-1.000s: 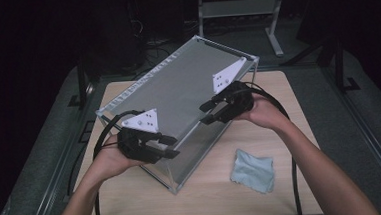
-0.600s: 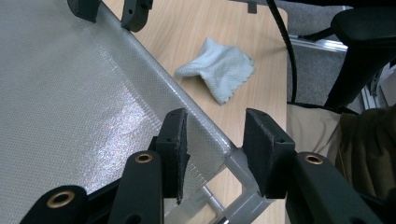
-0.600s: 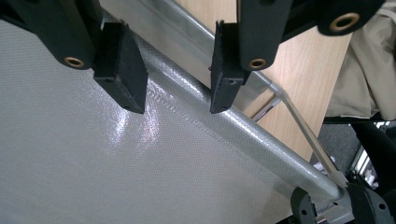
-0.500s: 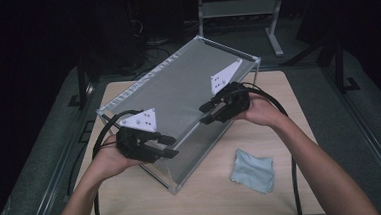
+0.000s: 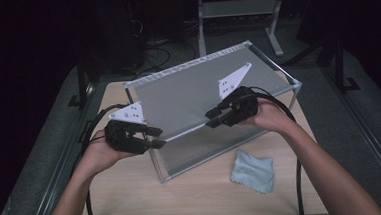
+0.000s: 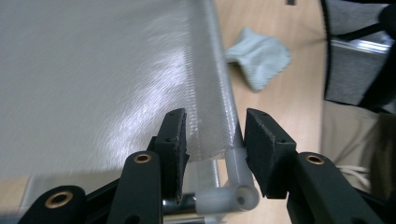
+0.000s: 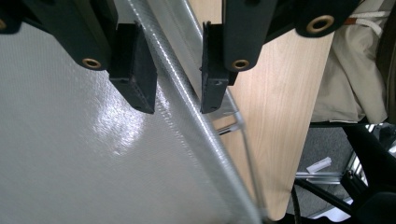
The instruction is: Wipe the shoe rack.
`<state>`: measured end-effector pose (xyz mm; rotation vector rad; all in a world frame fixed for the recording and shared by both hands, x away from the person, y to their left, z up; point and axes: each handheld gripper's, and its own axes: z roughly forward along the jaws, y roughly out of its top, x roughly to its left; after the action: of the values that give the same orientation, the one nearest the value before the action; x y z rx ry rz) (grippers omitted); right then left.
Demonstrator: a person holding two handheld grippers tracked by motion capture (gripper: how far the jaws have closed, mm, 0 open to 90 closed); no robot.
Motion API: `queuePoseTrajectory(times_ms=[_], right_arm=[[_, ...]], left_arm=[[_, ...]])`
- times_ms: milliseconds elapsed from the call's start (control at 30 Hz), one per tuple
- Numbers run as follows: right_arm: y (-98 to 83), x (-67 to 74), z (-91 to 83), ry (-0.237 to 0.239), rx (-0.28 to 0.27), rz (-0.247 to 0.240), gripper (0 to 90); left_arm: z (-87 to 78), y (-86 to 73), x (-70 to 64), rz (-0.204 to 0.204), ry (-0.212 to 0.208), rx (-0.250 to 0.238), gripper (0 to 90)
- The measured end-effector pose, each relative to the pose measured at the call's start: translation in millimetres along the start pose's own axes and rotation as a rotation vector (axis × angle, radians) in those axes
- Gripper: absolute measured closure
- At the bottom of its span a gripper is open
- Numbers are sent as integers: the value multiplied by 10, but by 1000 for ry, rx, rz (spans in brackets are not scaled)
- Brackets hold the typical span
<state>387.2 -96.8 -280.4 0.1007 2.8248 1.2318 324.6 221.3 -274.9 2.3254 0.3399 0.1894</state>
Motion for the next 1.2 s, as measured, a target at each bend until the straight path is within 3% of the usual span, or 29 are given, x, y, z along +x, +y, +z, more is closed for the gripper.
queuePoseTrajectory(times_ms=[167, 233, 267, 767, 967, 1200], right_arm=[[-5, 44, -19, -11, 9, 8, 656], [-4, 56, -21, -16, 11, 3, 656], [-3, 60, -24, -23, 14, 3, 656], [27, 131, -15, -24, 24, 26, 656], [40, 123, -26, 6, 27, 48, 560], [-35, 249, -241, -50, -1, 43, 512]], left_arm=[[0, -7, 105, -17, 17, 8, 593], [12, -16, 128, -10, 43, 42, 590], [18, -27, 124, -1, 52, 29, 589], [-14, -15, 159, 4, 59, 44, 584], [-152, 18, 109, 9, 51, -51, 579], [-311, -24, -15, 20, 72, -89, 548]])
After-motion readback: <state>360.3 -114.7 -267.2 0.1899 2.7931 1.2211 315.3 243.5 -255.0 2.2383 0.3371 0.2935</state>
